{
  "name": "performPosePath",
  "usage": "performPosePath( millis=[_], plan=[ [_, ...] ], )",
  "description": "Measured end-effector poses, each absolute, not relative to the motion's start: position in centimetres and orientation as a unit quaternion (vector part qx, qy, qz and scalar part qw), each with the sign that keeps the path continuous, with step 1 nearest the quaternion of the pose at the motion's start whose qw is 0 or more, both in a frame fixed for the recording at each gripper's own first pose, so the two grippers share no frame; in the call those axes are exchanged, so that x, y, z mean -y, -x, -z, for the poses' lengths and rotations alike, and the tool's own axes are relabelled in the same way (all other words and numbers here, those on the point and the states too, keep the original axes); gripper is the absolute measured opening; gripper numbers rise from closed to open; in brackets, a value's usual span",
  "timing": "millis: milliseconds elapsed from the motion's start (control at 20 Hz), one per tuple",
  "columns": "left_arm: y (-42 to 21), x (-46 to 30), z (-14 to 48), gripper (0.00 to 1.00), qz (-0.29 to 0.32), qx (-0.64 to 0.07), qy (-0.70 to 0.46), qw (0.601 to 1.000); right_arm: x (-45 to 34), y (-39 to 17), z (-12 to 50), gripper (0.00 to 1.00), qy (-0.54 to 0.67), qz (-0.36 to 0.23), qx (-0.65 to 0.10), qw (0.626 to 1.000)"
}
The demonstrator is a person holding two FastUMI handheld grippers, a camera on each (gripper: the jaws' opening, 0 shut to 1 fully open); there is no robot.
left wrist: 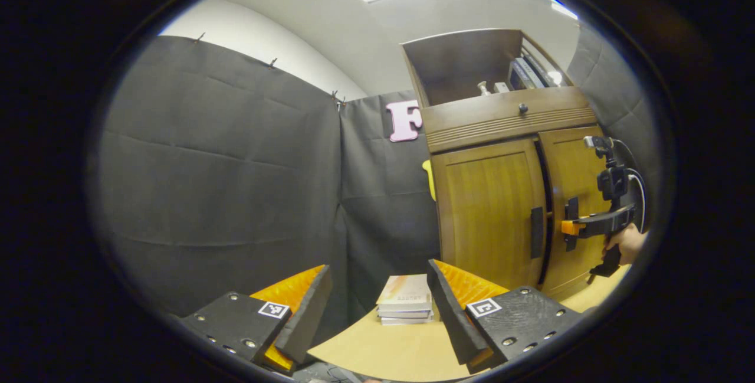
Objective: Open the right door of the double-door shoe cabinet with the right hand, and open the left door with the left hand.
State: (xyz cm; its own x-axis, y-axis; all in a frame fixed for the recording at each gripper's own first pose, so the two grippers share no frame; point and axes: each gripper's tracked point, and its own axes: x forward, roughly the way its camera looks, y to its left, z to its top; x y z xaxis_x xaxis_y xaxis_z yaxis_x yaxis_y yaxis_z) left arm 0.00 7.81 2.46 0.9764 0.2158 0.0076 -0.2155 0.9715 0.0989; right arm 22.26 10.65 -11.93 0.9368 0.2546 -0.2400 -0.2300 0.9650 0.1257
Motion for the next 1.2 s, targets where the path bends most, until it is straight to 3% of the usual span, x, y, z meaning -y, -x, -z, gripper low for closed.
performPosePath(
  millis=[50, 550, 900, 950, 1200],
  plan=[
    [0.1, -7.7, -2.6, 0.94, -0.106, 0.0, -0.05, 0.993, -10.5, -21.9, 11.8, 0.17, -0.049, -0.125, -0.129, 0.983],
    [0.9, -6.0, -4.2, 0.94, -0.068, 0.018, -0.042, 0.997, -8.3, -17.5, 11.2, 0.17, -0.041, -0.138, -0.131, 0.981],
    [1.2, -5.8, -4.6, 0.94, -0.052, 0.023, -0.04, 0.998, -6.2, -14.7, 10.9, 0.17, -0.044, -0.126, -0.135, 0.982],
    [1.3, -5.8, -4.7, 0.94, -0.051, 0.024, -0.039, 0.998, -5.8, -14.2, 10.9, 0.2, -0.046, -0.121, -0.136, 0.982],
    [1.8, -5.3, -5.3, 0.94, -0.036, 0.034, -0.042, 0.998, -3.8, -12.1, 10.4, 0.17, -0.047, -0.108, -0.141, 0.983]
  ],
)
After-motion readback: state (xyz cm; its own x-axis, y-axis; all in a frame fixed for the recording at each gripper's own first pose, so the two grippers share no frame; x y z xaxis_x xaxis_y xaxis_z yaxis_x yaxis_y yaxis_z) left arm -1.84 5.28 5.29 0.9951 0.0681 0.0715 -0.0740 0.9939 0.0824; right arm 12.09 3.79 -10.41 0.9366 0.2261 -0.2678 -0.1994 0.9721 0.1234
